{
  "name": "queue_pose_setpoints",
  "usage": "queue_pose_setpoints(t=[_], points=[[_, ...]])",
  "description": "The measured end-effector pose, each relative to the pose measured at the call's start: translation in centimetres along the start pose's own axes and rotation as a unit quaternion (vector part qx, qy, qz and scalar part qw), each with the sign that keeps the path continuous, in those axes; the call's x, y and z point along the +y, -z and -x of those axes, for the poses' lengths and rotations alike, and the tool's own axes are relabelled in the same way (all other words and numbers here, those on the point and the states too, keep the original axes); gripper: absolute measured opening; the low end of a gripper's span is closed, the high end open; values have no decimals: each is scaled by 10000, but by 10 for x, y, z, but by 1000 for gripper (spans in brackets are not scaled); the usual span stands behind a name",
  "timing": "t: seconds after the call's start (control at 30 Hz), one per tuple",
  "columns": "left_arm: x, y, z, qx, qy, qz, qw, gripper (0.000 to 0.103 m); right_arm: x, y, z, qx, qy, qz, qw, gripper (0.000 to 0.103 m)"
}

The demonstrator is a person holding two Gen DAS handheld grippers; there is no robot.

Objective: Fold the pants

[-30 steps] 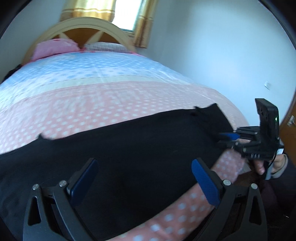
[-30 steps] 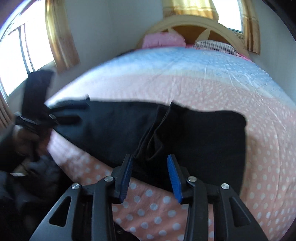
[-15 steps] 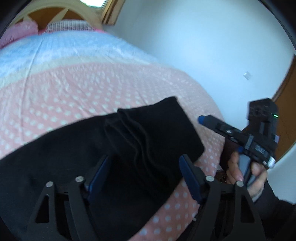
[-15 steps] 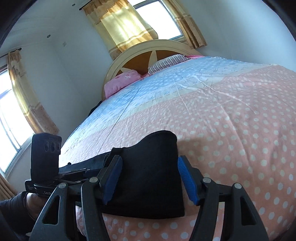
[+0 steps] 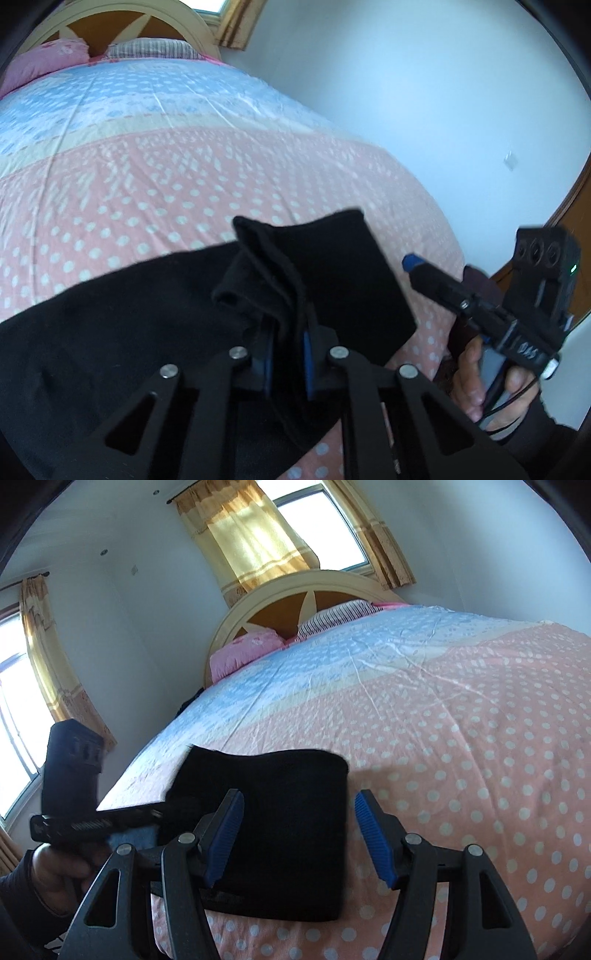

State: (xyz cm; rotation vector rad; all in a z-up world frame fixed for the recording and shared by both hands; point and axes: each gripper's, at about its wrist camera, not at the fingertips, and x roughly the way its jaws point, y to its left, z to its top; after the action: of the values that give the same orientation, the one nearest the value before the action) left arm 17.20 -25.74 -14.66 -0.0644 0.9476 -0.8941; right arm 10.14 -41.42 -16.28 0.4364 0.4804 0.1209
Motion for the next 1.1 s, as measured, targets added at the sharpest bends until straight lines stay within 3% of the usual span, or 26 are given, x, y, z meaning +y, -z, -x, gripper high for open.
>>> queue_pose_setpoints(t=[0.37,0.67,0.9,1.1], points=[[28,2,85,-626,287,446,9966,13,19,2,2,-69,-260,358,9990,65],[68,16,122,-1005,45,944,9904,13,37,10,-1,13,-436,793,9959,65],[102,39,136,-1097,-163,1404,9839,13,48,14,0,29,-547,1020,9933,65],[131,59,141,-1099,-308,1805,9769,13,72,26,-3,214,-924,1500,9841,65]])
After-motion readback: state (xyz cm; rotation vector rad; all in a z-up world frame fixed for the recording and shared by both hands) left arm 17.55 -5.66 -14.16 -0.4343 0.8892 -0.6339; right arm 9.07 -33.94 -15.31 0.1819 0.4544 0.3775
